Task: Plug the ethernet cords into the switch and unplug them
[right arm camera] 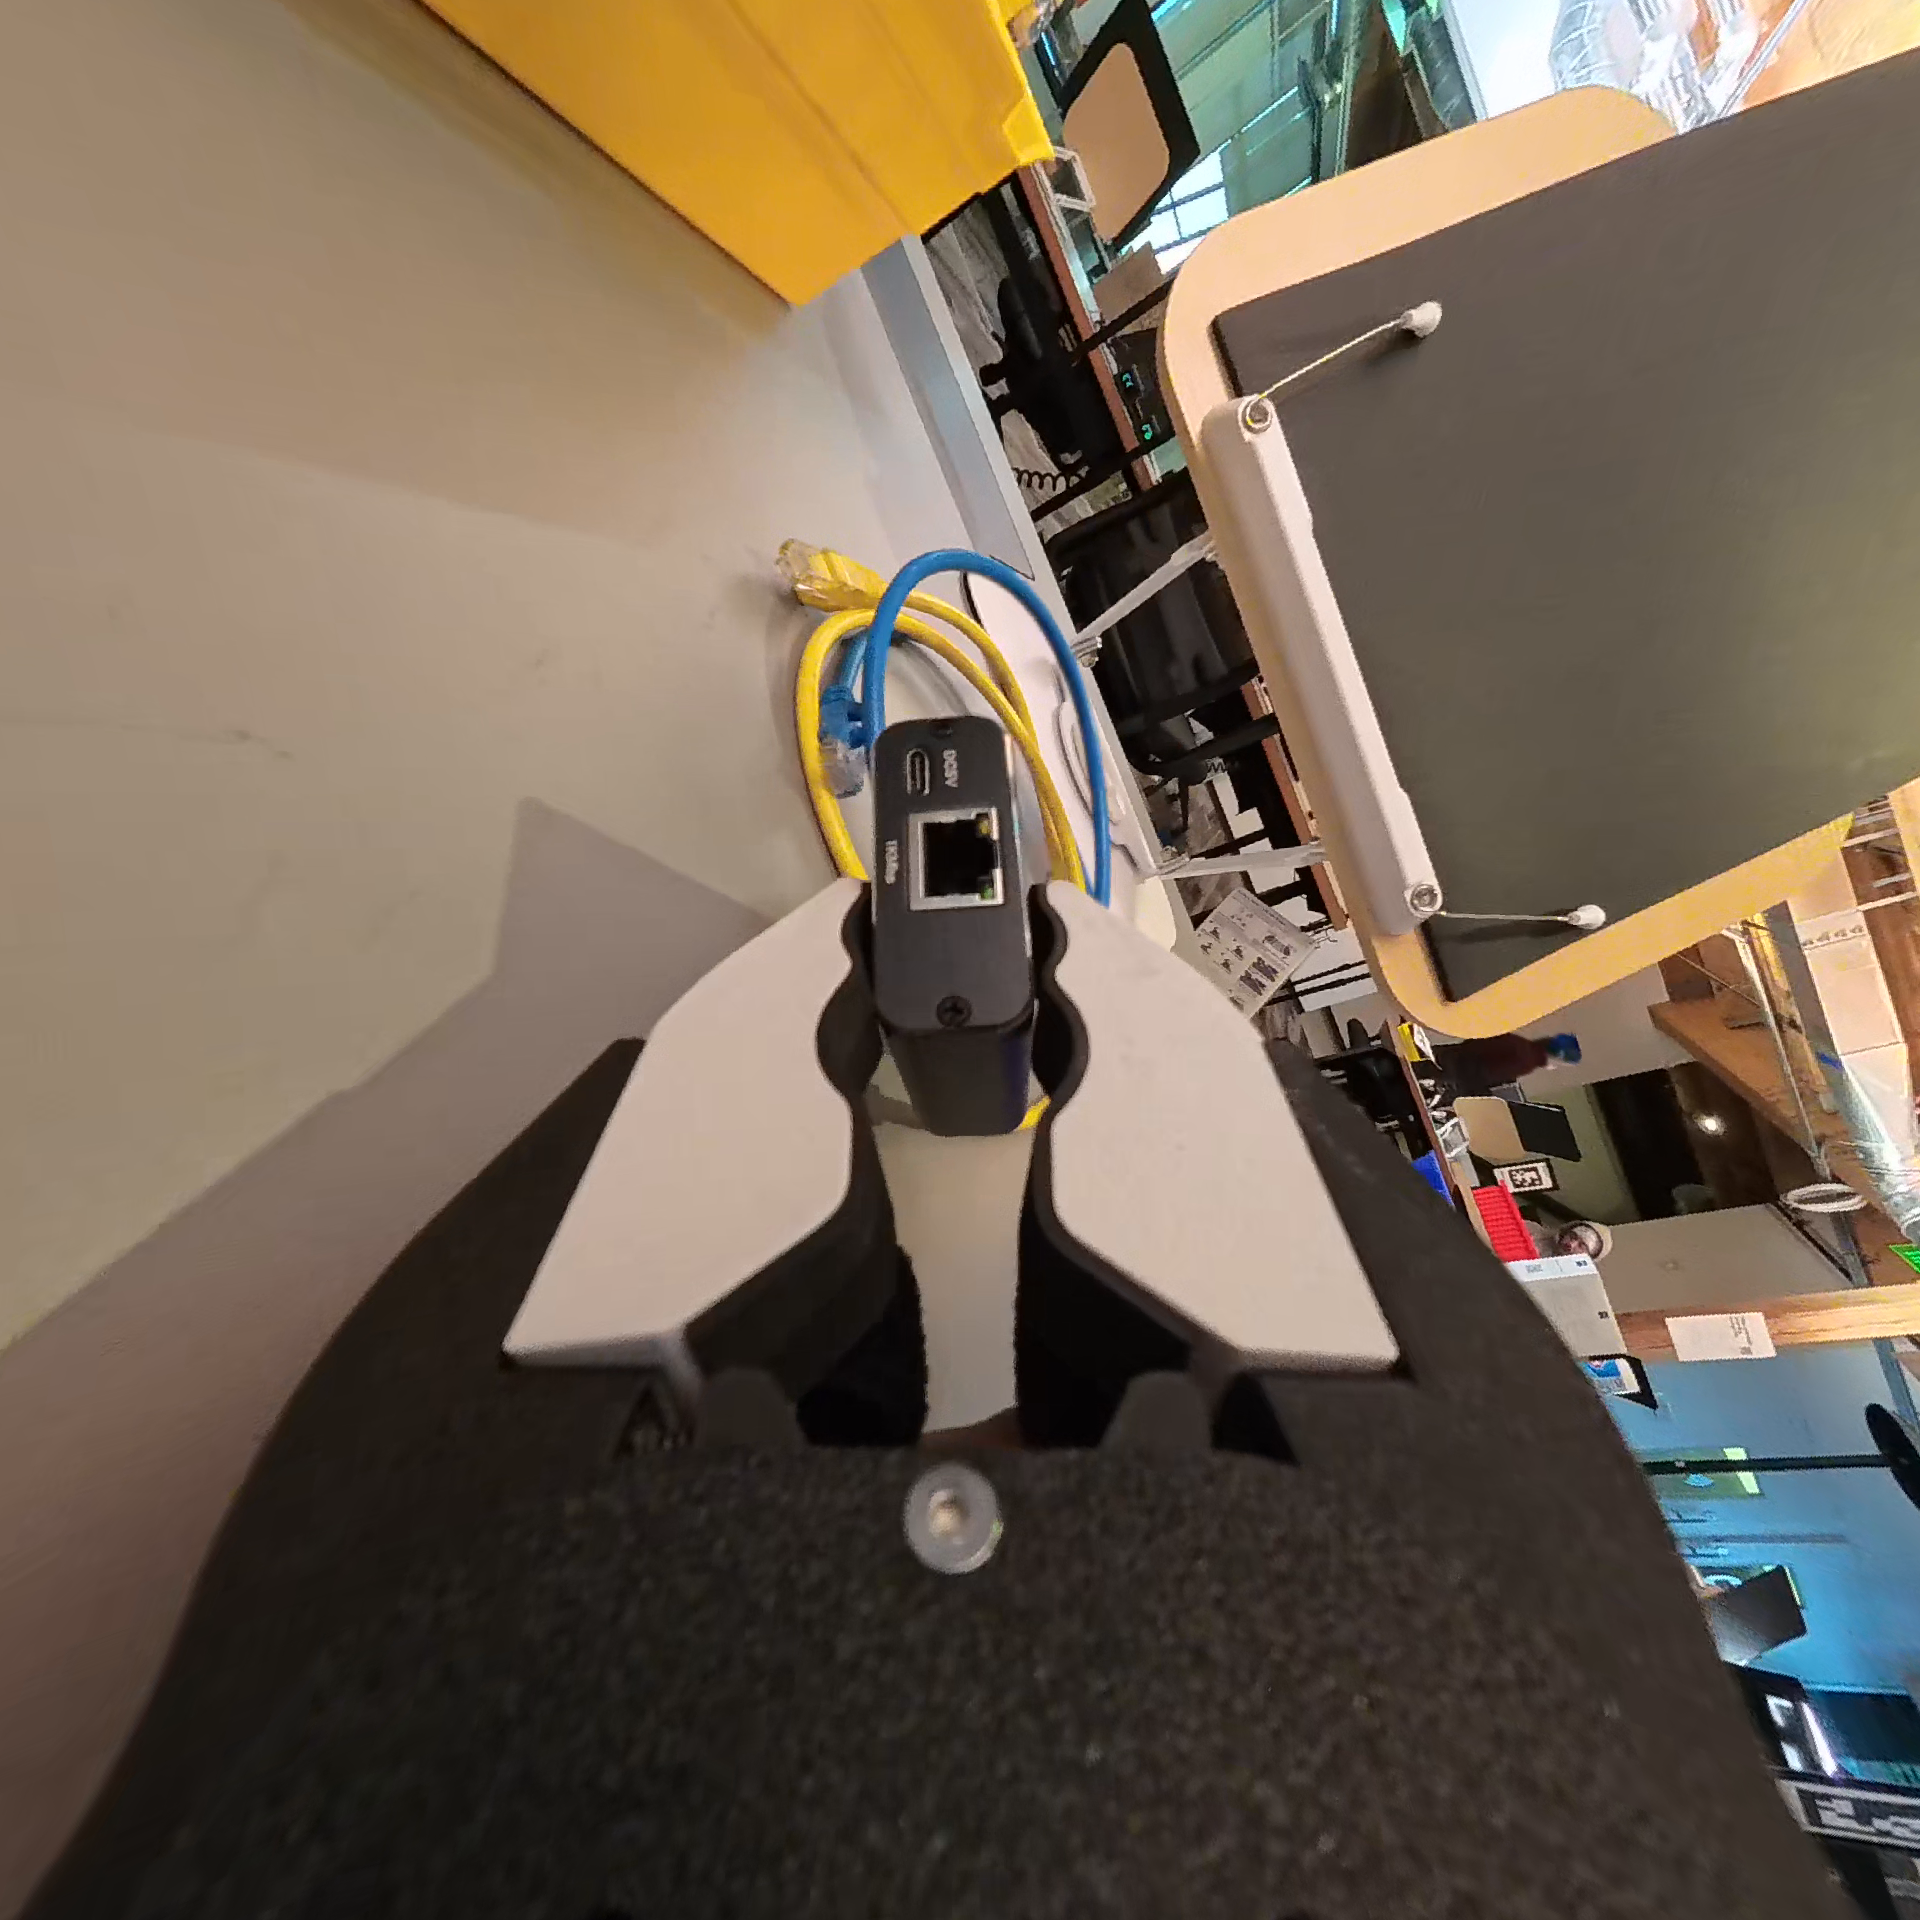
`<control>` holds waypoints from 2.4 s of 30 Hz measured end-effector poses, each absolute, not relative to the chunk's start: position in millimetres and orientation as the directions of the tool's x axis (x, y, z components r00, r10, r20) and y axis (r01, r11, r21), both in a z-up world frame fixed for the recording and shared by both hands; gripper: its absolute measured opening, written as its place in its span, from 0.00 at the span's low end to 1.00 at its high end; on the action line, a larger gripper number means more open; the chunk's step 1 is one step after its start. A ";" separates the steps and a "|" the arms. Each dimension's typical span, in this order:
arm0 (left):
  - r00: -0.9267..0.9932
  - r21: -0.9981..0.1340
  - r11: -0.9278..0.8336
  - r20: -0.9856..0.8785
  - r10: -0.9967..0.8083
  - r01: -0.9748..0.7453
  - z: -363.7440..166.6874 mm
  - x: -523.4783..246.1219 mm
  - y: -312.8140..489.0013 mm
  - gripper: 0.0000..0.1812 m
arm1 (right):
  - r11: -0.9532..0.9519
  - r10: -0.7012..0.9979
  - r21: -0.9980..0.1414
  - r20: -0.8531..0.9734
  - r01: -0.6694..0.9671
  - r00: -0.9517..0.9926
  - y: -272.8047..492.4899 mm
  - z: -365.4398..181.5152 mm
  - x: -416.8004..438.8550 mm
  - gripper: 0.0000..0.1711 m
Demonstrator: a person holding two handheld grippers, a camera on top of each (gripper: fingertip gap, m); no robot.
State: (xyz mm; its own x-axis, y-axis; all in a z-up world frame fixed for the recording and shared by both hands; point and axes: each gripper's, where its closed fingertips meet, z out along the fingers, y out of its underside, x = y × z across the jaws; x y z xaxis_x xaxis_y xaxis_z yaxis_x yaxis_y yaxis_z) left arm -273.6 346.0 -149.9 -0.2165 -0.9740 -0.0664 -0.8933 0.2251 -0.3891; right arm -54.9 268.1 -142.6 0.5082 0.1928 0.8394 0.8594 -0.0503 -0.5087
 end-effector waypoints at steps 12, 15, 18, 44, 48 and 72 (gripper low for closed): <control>-0.183 -0.285 0.249 -0.238 -0.954 -0.925 -189.1 -282.8 373.8 0.09 | -0.055 0.213 -0.549 0.810 0.834 0.547 268.9 -142.4 -53.8 0.16; -0.118 -0.298 0.231 -0.353 -0.928 -0.926 -169.7 -291.8 383.6 0.06 | -0.049 0.200 -0.563 0.804 0.825 0.561 267.9 -138.6 -52.3 0.16; -0.022 -0.346 0.199 -0.454 -0.891 -0.917 -118.7 -304.7 386.3 0.06 | -0.042 0.189 -0.585 0.792 0.810 0.581 267.0 -134.3 -51.0 0.16; 0.321 -0.642 -0.235 -0.019 -0.947 -0.730 -165.2 -182.4 198.8 0.08 | 0.047 0.185 -0.565 0.815 0.824 0.549 259.1 -127.1 -62.9 0.15; 0.159 -0.747 -0.086 -0.026 -0.987 -0.660 -144.5 -202.8 188.2 0.12 | 0.046 0.187 -0.581 0.804 0.813 0.564 259.7 -125.8 -61.7 0.16; 0.269 -0.640 0.045 -0.384 -0.883 -0.767 -150.1 -207.3 217.2 0.02 | 0.028 0.249 -0.555 0.809 0.831 0.532 258.3 -133.7 -70.8 0.15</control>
State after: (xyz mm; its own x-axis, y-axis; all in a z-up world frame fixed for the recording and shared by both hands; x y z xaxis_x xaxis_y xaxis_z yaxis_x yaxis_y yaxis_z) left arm -207.3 217.2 -150.1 0.2687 -0.8833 -0.3841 -0.7670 0.0450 -0.6401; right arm -70.8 258.3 -133.7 0.5319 0.2488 0.8094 0.8314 0.0281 -0.5550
